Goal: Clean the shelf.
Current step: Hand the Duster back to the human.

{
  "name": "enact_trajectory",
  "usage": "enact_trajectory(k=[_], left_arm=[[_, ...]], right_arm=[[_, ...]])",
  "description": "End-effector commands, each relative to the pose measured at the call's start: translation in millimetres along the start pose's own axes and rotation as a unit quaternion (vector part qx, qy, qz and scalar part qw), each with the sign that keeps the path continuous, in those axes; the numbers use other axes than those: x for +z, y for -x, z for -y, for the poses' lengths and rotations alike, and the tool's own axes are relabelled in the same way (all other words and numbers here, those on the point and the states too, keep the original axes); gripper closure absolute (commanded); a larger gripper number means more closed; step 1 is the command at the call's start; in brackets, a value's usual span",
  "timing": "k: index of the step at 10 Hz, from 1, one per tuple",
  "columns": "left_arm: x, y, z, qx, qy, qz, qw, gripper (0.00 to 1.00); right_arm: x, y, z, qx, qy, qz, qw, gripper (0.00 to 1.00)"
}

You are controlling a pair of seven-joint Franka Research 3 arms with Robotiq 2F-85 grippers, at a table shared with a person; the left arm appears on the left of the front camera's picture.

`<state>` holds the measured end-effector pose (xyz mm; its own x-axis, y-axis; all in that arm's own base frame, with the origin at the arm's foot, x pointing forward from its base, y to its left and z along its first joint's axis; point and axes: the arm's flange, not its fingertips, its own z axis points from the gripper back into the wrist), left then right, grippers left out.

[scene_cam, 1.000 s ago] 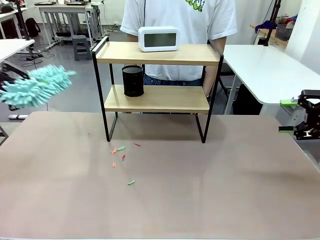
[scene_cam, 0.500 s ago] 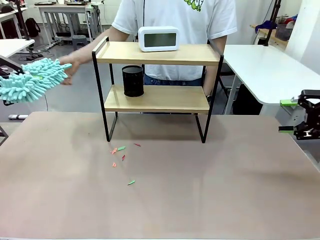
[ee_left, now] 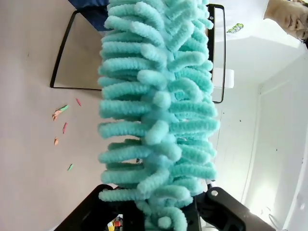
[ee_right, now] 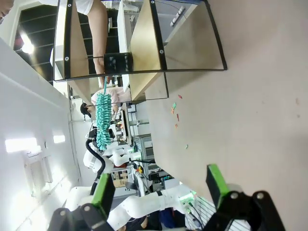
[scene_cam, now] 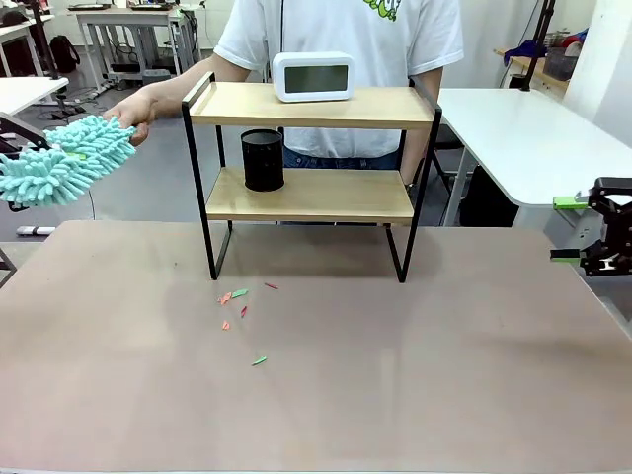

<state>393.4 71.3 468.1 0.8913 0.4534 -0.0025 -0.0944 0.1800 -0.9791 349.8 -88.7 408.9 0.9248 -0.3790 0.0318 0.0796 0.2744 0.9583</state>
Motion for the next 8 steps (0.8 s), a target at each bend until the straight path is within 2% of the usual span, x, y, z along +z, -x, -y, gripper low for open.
enact_trajectory(k=[1,2,3,4,5,6,7,8], left_arm=[[2.0,2.4,-0.6,-0.010,0.004,-0.004,1.000,0.90],[2.0,2.4,-0.6,-0.010,0.004,-0.004,1.000,0.90],[0.0,0.0,0.0,0.000,0.000,0.000,1.000,0.28],[-1.6,2.3,1.4,0.003,0.007,-0.010,1.000,0.28],[-6.9,5.9,3.1,-0.003,0.006,-0.022,1.000,0.00],[-14.7,5.6,0.1,-0.012,-0.002,-0.030,0.999,0.26],[-24.3,5.4,-5.3,-0.023,0.001,-0.058,0.998,0.00],[-38.0,7.7,-12.1,-0.035,0.008,-0.084,0.996,0.00]], right_arm=[[-0.3,1.0,-0.3,0.009,-0.010,0.001,1.000,0.00],[-0.3,1.0,-0.3,0.009,-0.010,0.001,1.000,0.00],[-0.3,1.0,-0.3,0.009,-0.010,0.001,1.000,0.00],[-0.3,1.0,-0.3,0.009,-0.010,0.001,1.000,0.00],[-0.3,1.0,-0.3,0.009,-0.010,0.001,1.000,0.00],[-0.3,1.0,-0.3,0.009,-0.010,0.001,1.000,0.00],[-0.3,1.0,-0.3,0.009,-0.010,0.001,1.000,0.00],[-0.3,1.0,-0.3,0.009,-0.010,0.001,1.000,0.00]])
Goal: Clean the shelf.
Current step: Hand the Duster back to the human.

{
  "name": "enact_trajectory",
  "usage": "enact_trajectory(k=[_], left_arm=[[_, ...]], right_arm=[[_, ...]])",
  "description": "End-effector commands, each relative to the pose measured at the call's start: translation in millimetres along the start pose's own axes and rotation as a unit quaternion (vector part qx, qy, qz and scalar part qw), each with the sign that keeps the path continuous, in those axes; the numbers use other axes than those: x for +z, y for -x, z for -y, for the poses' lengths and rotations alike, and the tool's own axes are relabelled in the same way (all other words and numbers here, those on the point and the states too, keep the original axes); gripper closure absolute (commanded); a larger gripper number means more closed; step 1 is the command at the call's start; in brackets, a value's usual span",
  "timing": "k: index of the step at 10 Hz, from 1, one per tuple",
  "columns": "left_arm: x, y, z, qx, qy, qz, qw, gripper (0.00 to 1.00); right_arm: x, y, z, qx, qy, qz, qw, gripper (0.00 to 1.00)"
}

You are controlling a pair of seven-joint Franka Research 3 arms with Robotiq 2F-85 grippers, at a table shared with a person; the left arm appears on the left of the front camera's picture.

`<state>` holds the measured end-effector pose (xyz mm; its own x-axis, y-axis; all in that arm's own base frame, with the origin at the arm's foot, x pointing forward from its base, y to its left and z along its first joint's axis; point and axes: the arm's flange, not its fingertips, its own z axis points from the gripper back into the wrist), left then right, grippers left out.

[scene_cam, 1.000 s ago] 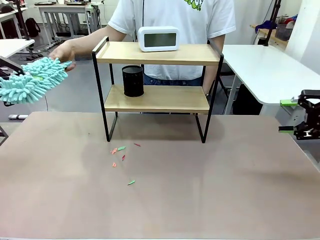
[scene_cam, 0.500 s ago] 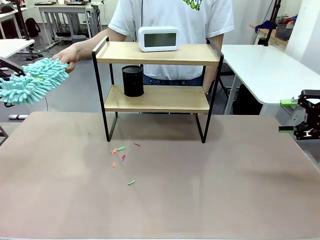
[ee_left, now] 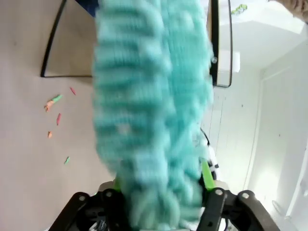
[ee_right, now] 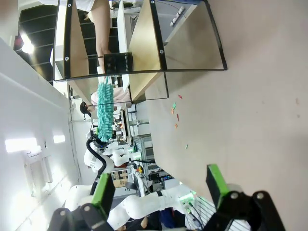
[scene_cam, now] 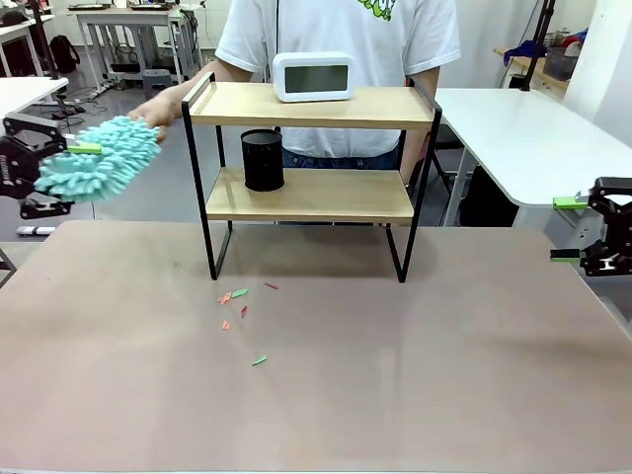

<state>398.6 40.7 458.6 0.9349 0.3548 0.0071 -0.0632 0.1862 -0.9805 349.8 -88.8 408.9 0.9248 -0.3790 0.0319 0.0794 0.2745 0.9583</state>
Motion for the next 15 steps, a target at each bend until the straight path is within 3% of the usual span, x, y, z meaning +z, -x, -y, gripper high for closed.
enact_trajectory(k=[1,2,4,6,7,15], left_arm=[[-23.8,-0.6,-17.7,-0.032,0.003,-0.056,0.998,0.00],[-42.9,0.6,-29.5,-0.040,-0.013,-0.083,0.996,0.00],[-77.9,-4.5,-56.6,-0.025,0.020,-0.148,0.988,0.00],[-98.3,-7.6,-67.6,0.020,0.021,-0.158,0.987,0.00],[-87.3,8.9,-62.0,-0.013,0.013,-0.143,0.990,0.00],[-87.3,8.9,-62.0,-0.013,0.013,-0.143,0.990,0.00]], right_arm=[[-0.4,1.0,-0.3,0.009,-0.010,0.001,1.000,0.00],[-0.4,1.0,-0.3,0.009,-0.010,0.001,1.000,0.00],[-0.4,1.0,-0.3,0.009,-0.010,0.001,1.000,0.00],[-0.4,1.0,-0.3,0.009,-0.010,0.001,1.000,0.00],[-0.4,1.0,-0.3,0.009,-0.010,0.001,1.000,0.00],[-0.4,1.0,-0.3,0.009,-0.010,0.001,1.000,0.00]])
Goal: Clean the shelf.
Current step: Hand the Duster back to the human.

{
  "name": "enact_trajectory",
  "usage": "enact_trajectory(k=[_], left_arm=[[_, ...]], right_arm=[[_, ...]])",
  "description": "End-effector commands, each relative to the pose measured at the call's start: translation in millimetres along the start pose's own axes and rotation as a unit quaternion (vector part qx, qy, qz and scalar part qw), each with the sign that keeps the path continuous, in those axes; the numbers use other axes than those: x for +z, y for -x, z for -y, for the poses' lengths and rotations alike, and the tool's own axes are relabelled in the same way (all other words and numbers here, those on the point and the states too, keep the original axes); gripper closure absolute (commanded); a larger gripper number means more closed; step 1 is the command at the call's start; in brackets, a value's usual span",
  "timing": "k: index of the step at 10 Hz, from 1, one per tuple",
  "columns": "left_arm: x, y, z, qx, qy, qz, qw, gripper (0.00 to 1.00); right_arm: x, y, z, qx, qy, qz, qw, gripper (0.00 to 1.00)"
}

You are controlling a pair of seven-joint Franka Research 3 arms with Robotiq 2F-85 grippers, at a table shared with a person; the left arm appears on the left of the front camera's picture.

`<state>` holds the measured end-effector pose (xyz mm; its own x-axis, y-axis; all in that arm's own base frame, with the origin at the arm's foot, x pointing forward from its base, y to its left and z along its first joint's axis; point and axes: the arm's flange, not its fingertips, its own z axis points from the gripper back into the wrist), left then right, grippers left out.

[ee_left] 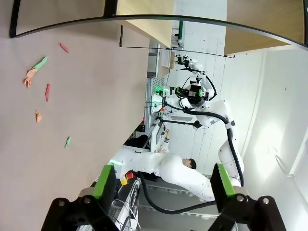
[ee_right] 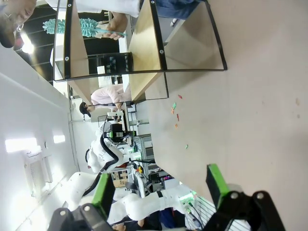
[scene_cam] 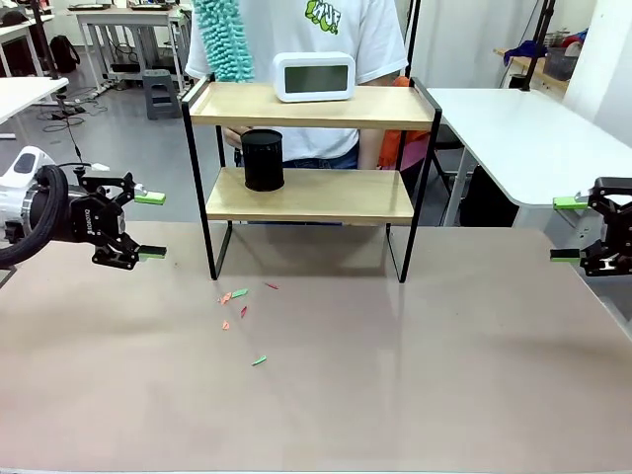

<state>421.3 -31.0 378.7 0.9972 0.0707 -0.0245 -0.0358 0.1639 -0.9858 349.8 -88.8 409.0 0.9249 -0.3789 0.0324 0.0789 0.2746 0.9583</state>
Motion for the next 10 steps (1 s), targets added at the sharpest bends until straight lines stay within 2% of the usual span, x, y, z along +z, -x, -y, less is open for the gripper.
enact_trajectory(k=[1,10], left_arm=[[0.6,4.5,1.7,-0.002,-0.001,0.003,1.000,0.00],[0.6,4.5,1.7,-0.002,-0.001,0.003,1.000,0.00]], right_arm=[[-0.4,1.1,-0.3,0.009,-0.010,0.001,1.000,0.00],[-0.4,1.1,-0.3,0.009,-0.010,0.001,1.000,0.00]])
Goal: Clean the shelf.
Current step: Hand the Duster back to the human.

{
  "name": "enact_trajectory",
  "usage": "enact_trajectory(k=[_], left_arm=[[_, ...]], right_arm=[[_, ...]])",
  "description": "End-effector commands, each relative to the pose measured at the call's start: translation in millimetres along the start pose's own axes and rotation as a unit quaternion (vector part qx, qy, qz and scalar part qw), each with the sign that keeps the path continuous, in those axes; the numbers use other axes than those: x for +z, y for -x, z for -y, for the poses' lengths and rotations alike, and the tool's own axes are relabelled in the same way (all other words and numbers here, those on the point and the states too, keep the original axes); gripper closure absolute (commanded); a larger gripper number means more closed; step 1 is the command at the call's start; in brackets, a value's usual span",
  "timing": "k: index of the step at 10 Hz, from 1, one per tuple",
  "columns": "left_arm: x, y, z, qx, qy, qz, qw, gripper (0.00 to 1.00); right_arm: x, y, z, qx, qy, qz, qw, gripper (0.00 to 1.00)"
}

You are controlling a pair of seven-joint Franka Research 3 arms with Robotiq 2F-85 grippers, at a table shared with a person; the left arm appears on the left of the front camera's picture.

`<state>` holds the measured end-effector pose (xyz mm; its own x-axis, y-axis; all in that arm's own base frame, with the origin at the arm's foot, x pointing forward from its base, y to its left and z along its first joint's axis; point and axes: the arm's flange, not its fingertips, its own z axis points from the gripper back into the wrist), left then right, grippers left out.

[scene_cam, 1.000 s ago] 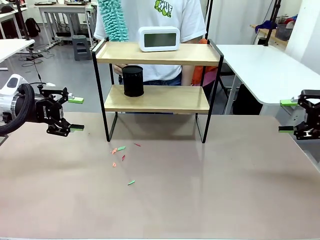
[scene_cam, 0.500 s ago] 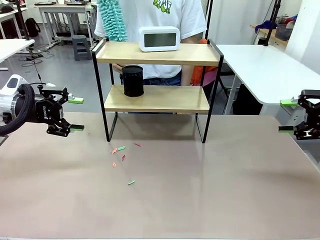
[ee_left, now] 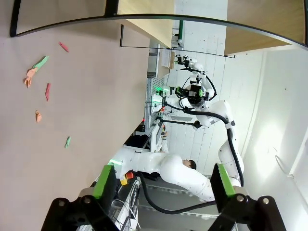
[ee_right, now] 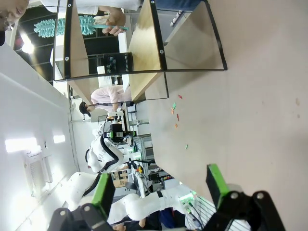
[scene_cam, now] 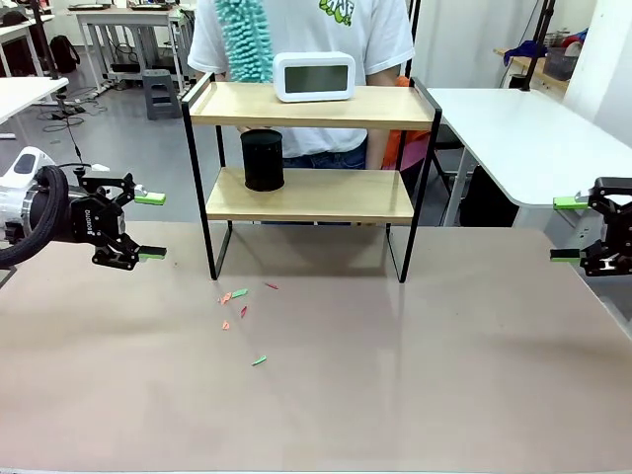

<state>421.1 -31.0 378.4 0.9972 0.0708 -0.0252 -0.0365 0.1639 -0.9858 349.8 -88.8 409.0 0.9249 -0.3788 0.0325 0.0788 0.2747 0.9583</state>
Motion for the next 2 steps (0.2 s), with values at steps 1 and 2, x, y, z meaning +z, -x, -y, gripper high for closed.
enact_trajectory(k=[1,2], left_arm=[[0.7,4.3,2.0,-0.002,-0.001,0.003,1.000,0.00],[0.7,4.3,2.0,-0.002,-0.001,0.003,1.000,0.00]], right_arm=[[-0.4,1.1,-0.3,0.009,-0.010,0.001,1.000,0.00],[-0.4,1.1,-0.3,0.009,-0.010,0.001,1.000,0.00]])
